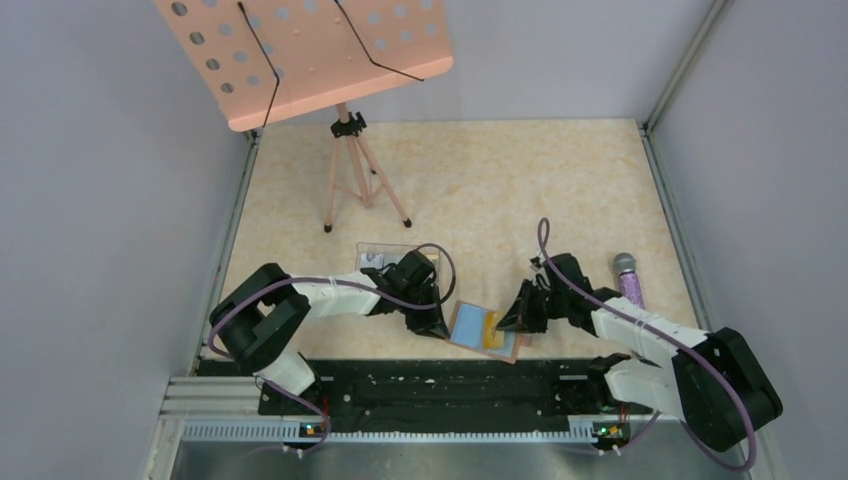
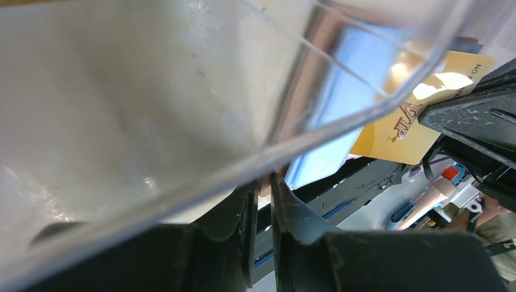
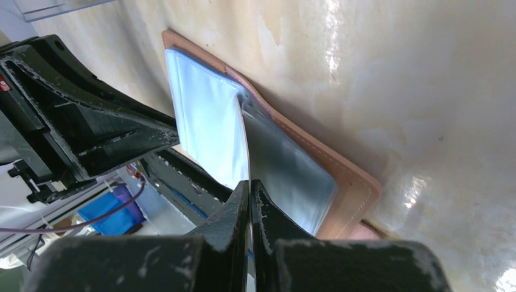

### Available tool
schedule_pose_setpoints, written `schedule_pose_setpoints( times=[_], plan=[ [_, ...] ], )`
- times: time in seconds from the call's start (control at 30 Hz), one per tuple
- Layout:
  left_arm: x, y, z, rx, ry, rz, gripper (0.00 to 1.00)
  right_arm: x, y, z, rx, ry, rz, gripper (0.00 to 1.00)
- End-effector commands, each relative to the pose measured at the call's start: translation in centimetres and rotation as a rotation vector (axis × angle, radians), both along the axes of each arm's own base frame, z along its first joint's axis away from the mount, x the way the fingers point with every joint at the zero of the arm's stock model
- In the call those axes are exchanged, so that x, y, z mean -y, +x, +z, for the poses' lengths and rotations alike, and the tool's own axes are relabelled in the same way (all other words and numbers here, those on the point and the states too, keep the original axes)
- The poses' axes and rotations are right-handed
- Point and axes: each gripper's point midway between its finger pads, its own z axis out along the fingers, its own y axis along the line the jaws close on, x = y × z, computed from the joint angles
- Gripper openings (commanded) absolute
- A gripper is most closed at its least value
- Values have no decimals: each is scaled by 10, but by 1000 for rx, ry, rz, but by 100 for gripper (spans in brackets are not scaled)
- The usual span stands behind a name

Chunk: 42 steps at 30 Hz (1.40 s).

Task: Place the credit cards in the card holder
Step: Insert the credit card into the card holder.

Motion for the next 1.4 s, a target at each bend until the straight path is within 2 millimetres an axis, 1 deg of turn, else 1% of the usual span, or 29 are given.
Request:
schedule_pose_setpoints(
  times=[0.0,0.13,0.2,0.4,0.6,0.7,0.8,0.93,0.97,1.03,1.37],
  plan=[
    [-1,5,-8,25,48,-22,19,-6,10,-3,14,26,-14,0],
    [-7,1,-14,13,67,-30,15,-15,19,1,22,63,-6,0],
    [-10,-3,-16,6,72,-33,11,-19,23,3,22,75,-1,0],
    [-15,-10,-13,2,47,1,0,-27,34,0,21,93,10,0],
    [-12,-21,-11,-4,29,-5,0,-35,43,6,28,106,43,0],
    [-12,-19,-9,10,50,-17,0,-35,43,12,26,95,66,0],
    [-20,-15,-7,38,118,-40,1,-32,38,15,19,79,84,0],
    [-31,-9,-6,67,211,-83,16,-31,31,15,4,80,100,0],
    [-32,-8,-6,70,222,-88,18,-31,30,14,1,83,101,0],
    [-30,-6,-5,73,224,-95,20,-31,29,12,0,92,99,0],
    [-18,-3,-8,55,193,-97,18,-25,23,-4,1,74,78,0]
  ],
)
